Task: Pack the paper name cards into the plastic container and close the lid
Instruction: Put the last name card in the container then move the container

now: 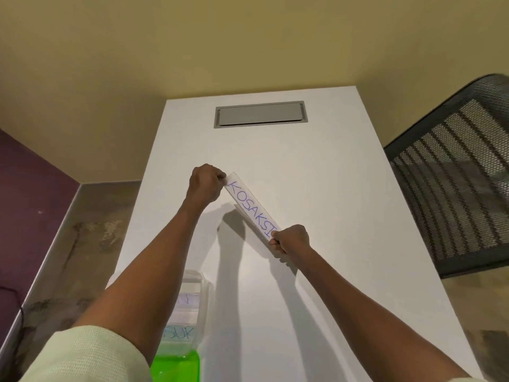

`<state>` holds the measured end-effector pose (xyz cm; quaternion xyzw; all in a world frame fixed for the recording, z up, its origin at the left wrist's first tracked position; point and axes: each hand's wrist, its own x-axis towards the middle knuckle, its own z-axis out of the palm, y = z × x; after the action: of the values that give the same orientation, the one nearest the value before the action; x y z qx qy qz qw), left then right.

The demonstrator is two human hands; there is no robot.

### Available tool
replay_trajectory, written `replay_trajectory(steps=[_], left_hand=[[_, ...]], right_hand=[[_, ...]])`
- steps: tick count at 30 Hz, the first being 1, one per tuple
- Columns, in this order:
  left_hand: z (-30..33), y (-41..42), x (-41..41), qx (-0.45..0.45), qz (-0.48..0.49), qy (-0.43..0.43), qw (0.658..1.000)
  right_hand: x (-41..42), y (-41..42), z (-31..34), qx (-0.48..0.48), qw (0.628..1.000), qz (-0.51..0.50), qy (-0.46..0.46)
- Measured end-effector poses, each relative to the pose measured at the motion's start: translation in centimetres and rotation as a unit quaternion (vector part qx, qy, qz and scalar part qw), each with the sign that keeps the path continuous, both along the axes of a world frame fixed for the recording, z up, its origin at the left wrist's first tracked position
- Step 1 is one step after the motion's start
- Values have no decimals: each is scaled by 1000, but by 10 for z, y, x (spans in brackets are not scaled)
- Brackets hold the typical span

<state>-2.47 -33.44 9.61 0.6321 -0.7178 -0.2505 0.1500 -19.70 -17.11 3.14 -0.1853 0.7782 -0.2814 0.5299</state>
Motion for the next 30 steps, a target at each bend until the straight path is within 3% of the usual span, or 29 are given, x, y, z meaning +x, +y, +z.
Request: replay_trajectory(steps=[10, 30], left_hand=[[-1, 53, 1, 1, 46, 80, 996], [-69, 150, -25, 68, 98, 104, 987]], right_hand=[[-43, 23, 22, -90, 975, 55, 194], [-88, 75, -5, -107, 930, 70, 344]])
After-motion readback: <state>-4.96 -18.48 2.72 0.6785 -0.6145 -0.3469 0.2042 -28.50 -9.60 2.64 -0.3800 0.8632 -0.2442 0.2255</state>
